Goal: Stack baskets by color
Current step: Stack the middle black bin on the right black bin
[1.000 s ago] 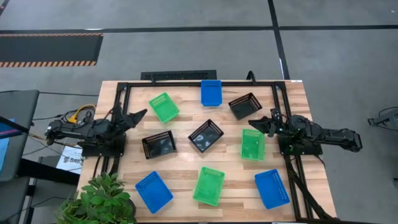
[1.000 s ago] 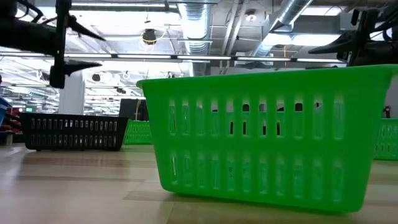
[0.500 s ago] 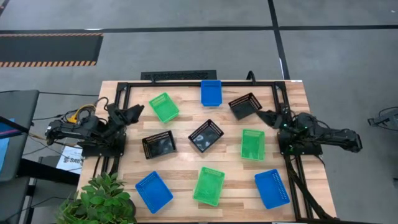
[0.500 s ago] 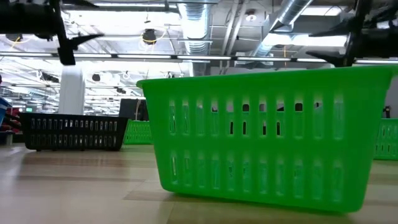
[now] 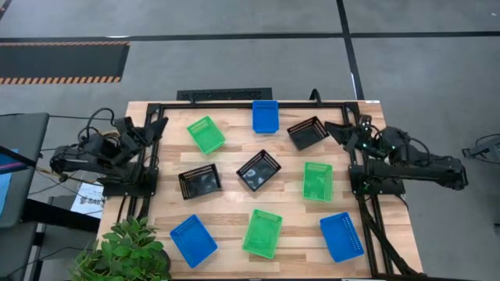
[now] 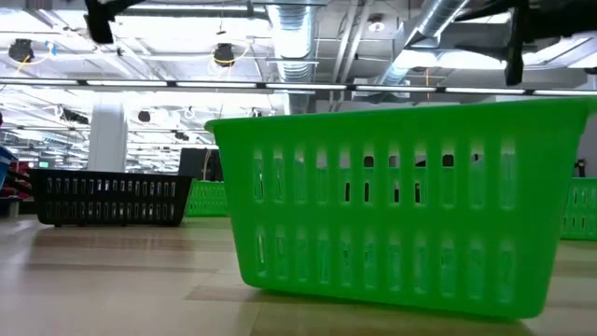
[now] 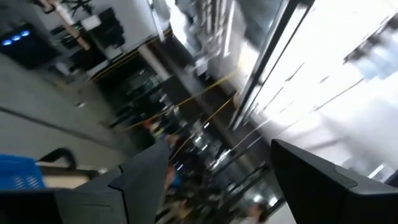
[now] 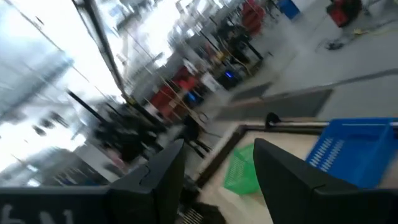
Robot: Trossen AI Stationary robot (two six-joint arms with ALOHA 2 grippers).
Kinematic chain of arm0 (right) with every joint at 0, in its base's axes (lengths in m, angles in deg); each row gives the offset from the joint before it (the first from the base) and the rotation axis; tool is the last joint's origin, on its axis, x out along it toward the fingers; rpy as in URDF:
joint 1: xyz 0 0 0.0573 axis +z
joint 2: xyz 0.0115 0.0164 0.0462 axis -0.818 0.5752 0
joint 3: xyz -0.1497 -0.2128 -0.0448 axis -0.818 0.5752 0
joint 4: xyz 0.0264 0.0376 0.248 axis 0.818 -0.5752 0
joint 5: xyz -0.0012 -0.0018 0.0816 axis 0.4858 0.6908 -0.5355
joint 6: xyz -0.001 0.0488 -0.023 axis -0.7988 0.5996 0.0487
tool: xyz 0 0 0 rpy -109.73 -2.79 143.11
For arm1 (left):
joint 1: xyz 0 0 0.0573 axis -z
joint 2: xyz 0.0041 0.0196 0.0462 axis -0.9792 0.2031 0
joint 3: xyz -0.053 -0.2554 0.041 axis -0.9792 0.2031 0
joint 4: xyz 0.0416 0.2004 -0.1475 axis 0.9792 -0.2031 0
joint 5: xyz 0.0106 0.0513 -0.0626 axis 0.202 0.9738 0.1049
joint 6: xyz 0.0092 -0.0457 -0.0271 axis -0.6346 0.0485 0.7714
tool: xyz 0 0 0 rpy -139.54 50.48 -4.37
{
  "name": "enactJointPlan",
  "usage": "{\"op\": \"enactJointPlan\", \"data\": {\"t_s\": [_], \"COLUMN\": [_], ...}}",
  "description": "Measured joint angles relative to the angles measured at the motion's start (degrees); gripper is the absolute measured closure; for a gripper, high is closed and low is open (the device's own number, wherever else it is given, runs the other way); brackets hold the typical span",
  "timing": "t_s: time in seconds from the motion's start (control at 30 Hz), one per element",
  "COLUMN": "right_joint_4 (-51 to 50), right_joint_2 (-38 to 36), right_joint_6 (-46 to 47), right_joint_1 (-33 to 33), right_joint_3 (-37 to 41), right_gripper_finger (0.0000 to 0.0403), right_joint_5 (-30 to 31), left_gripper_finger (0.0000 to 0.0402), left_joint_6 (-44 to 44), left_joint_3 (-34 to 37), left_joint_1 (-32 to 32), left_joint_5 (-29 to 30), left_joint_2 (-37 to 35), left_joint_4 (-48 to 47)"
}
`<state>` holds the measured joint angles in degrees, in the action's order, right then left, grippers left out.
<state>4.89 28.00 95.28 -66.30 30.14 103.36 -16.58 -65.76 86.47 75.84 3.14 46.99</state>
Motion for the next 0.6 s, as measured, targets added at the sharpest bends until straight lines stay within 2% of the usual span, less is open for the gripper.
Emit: {"op": "enactJointPlan", "data": {"t_s": [0.2,0.37,0.47,0.6], "right_joint_4": [-16.6,-29.7,-37.3,-44.2], "right_joint_2": [14.0,26.4,33.4,41.8], "right_joint_6": [-0.1,0.9,2.8,4.7], "right_joint_1": [0.0,0.0,-0.4,-1.4], "right_joint_3": [-12.6,-22.3,-26.8,-31.3], "right_gripper_finger": [0.0188,0.0188,0.0191,0.02], "right_joint_5": [-0.2,-0.7,-3.5,-8.5], "left_gripper_finger": [0.0132,0.0132,0.0132,0.0132], "left_joint_6": [3.6,11.3,17.1,21.1], "left_joint_3": [-14.0,-25.2,-29.6,-31.4], "left_joint_1": [0.0,0.0,0.0,-0.1], "left_joint_5": [-1.0,-2.5,-5.6,-11.8], "left_joint_2": [10.6,19.1,23.4,26.8], "left_joint_4": [-21.7,-43.7,-54.3,-64.0]}}
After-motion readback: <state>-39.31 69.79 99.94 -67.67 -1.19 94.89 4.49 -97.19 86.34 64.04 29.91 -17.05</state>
